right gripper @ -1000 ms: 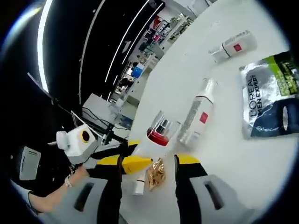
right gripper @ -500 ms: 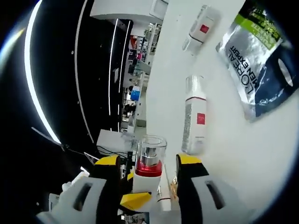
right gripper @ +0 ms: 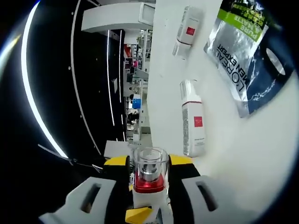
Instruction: Arrange the skincare products in the storage area until every visible bottle or jar stands upright without overlapping.
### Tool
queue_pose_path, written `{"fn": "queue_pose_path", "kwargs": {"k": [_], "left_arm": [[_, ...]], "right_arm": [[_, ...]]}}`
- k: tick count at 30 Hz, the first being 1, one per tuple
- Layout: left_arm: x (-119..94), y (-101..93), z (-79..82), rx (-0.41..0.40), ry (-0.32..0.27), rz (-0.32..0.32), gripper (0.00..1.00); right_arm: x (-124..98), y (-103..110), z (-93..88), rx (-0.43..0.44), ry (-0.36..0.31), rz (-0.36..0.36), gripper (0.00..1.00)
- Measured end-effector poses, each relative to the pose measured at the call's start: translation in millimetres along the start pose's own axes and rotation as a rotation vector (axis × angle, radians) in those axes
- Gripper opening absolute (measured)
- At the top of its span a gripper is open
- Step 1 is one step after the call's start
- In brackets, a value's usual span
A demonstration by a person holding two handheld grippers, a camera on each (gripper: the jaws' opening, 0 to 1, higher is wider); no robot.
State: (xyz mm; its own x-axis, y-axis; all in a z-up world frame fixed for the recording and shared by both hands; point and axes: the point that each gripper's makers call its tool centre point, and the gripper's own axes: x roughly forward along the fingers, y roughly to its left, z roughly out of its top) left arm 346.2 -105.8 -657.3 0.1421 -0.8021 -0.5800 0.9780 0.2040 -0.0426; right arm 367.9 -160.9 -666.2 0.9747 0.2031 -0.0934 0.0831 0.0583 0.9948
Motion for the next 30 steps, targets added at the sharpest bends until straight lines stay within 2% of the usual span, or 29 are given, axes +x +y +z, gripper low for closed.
{"fn": "queue_pose_path", "kwargs": {"k": [4,8,13,17,25,29,30], "left_arm": [[0.7,-2.2,0.6,0.023,0.002,0.011,0.25],[1.4,-3.0,-1.8,0.036,0.012,0.014,0.25],[2.9,-3.2,-0.8,0.038,0.010,0.012,0.25],[3.8,-2.9,3.4,0.020,-0.004,0.003,0.25],[8.1,-10.1,4.5,0.024,-0.004,-0.048,0.25],[11.3,-17.5,5.5,0.038,-0.010,-0.085,0.26],[12.1,-20.8,6.3,0.044,-0.014,-0.101,0.26]], "right_arm": [[0.2,4.1,1.8,-0.045,0.001,0.011,0.28],[-0.9,13.8,1.3,-0.184,0.035,0.014,0.27],[-1.2,35.9,-0.1,-0.419,0.096,0.032,0.26],[-1.8,53.6,-2.9,-0.601,0.123,0.094,0.26],[-9.5,68.8,-17.6,-0.923,0.248,0.161,0.26],[-15.4,73.7,-26.8,-1.064,0.323,0.215,0.26],[-16.9,73.7,-29.1,-1.075,0.344,0.219,0.26]]}}
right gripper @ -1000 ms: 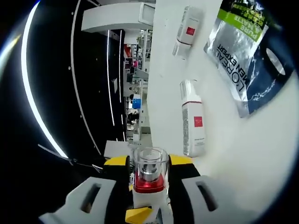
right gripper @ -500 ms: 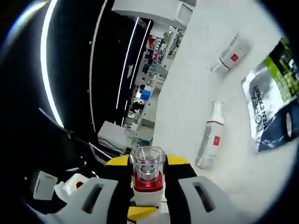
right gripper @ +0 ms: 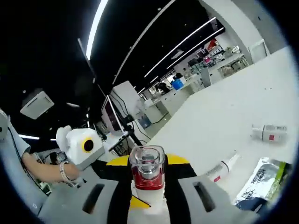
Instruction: Arrange the skincare products in the storage area until every visible bottle or jar stands upright without overlapping.
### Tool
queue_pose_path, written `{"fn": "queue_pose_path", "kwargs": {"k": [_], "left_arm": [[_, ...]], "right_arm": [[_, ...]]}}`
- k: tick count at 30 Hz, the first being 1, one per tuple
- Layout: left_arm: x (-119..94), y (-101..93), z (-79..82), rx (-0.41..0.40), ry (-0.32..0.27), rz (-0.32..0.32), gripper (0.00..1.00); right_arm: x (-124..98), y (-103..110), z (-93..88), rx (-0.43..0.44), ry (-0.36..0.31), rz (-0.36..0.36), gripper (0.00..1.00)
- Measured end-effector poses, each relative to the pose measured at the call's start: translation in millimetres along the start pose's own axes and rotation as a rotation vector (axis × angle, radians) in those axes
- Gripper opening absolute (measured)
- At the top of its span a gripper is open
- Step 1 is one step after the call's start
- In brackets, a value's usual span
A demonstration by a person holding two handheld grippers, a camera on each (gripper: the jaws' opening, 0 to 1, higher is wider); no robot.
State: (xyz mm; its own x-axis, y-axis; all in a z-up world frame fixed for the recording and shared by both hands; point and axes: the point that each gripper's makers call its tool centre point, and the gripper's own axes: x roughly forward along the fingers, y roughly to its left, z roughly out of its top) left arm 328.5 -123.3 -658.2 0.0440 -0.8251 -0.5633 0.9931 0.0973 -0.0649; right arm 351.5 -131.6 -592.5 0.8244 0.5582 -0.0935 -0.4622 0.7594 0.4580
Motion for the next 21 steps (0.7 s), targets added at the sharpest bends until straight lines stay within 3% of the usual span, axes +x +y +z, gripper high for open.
{"fn": "queue_pose_path", "kwargs": {"k": [8,14,19,21], "left_arm": [[6.6,-11.6,0.1,0.003,-0.006,-0.040,0.27],[7.4,-17.3,2.8,0.007,-0.043,-0.074,0.27],[11.1,-25.5,-1.6,0.020,-0.038,-0.116,0.27],[11.1,-29.8,0.4,0.012,-0.058,-0.149,0.28]], "right_arm": [[-4.2,13.5,-8.3,-0.178,0.122,0.114,0.25],[-11.6,20.0,-9.7,-0.234,0.135,0.217,0.26],[-15.6,29.1,-21.4,-0.321,0.207,0.299,0.26],[-16.2,34.3,-20.7,-0.318,0.194,0.342,0.26]]}}
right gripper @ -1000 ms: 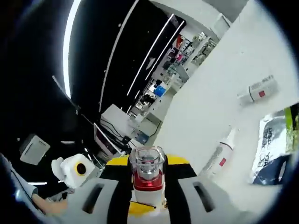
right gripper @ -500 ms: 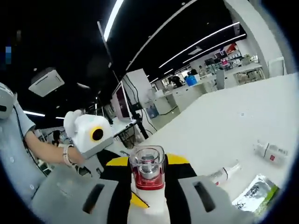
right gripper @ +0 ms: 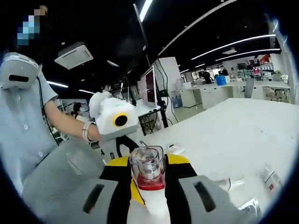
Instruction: Arrange the skincare products in the storage area until every visible bottle or jar stands upright without overlapping.
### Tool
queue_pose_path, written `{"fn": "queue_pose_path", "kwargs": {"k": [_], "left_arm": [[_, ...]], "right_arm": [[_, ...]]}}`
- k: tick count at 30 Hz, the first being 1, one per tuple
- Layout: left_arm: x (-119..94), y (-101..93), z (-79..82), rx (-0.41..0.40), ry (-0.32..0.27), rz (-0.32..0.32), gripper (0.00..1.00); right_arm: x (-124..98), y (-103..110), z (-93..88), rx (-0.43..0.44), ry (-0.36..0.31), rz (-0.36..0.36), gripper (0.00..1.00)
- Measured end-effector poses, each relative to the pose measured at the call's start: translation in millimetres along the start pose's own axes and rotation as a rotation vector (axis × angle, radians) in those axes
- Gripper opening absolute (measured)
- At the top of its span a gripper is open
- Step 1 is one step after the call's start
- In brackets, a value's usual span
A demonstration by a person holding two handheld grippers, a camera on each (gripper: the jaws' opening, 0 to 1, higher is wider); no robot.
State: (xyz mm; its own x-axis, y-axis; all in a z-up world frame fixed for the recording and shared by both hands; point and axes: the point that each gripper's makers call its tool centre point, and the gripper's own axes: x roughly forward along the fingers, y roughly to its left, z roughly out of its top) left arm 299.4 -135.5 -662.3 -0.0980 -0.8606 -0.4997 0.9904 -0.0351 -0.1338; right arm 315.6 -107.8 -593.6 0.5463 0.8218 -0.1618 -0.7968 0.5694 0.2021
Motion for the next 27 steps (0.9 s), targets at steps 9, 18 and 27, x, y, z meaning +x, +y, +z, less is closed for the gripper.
{"fn": "queue_pose_path", "kwargs": {"k": [9,18,27], "left_arm": [[7.3,-6.0,4.5,0.029,-0.019,-0.015,0.27],[13.2,-4.5,8.2,0.013,-0.027,0.039,0.27],[18.7,0.2,11.8,-0.009,-0.035,0.104,0.27]], "right_arm": [[-10.0,5.5,-3.0,-0.077,0.008,0.090,0.26],[-13.4,1.5,-1.0,-0.048,0.015,0.059,0.29],[-17.0,-12.8,0.2,-0.038,0.009,-0.191,0.31]]}}
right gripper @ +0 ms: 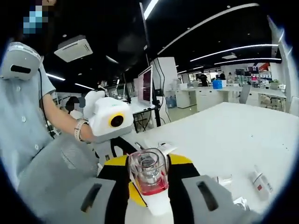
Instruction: Arrange the skincare products in the storage area until every visible bottle or jar stands upright without overlapping.
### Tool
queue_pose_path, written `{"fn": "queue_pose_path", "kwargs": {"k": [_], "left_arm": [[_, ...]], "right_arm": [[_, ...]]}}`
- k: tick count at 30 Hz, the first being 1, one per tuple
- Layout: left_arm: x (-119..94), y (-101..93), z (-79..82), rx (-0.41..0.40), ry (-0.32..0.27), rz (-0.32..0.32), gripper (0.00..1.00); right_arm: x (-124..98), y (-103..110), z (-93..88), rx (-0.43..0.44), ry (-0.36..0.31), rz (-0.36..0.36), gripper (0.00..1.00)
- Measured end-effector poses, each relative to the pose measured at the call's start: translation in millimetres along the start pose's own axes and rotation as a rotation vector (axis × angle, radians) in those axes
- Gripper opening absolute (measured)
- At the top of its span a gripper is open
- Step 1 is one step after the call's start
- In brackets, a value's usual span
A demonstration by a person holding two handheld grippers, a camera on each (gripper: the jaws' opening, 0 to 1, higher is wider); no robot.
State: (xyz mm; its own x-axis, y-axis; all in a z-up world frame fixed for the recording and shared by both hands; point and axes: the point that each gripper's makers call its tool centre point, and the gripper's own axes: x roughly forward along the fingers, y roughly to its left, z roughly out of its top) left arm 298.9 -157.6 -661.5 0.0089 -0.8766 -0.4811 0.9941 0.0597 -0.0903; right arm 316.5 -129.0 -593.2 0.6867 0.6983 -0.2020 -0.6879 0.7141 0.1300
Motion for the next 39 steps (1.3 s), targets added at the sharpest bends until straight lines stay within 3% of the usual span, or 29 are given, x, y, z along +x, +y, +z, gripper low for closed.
{"fn": "queue_pose_path", "kwargs": {"k": [6,11,15,17,23,34,39], "left_arm": [[4.5,2.4,3.0,-0.024,-0.006,0.014,0.27],[8.3,2.6,5.0,-0.029,-0.012,0.038,0.27],[10.0,6.2,6.6,-0.063,-0.022,0.061,0.25],[11.3,8.2,8.1,-0.037,-0.030,0.087,0.23],[13.4,7.3,10.0,-0.034,-0.036,0.071,0.24],[16.6,12.9,17.2,0.049,-0.024,0.012,0.25],[12.6,14.3,25.5,0.045,-0.049,0.005,0.26]], "right_arm": [[-3.5,-12.1,2.2,-0.029,-0.001,-0.222,0.32],[-7.6,-17.1,2.5,-0.050,0.026,-0.333,0.32],[-12.9,-24.2,3.5,-0.060,0.032,-0.389,0.31],[-16.2,-28.4,4.0,-0.049,0.028,-0.389,0.31],[-19.1,-31.4,3.2,-0.051,0.025,-0.390,0.30],[-21.7,-45.6,3.3,-0.017,0.034,-0.556,0.29],[-21.6,-48.8,3.6,-0.008,0.024,-0.611,0.29]]}}
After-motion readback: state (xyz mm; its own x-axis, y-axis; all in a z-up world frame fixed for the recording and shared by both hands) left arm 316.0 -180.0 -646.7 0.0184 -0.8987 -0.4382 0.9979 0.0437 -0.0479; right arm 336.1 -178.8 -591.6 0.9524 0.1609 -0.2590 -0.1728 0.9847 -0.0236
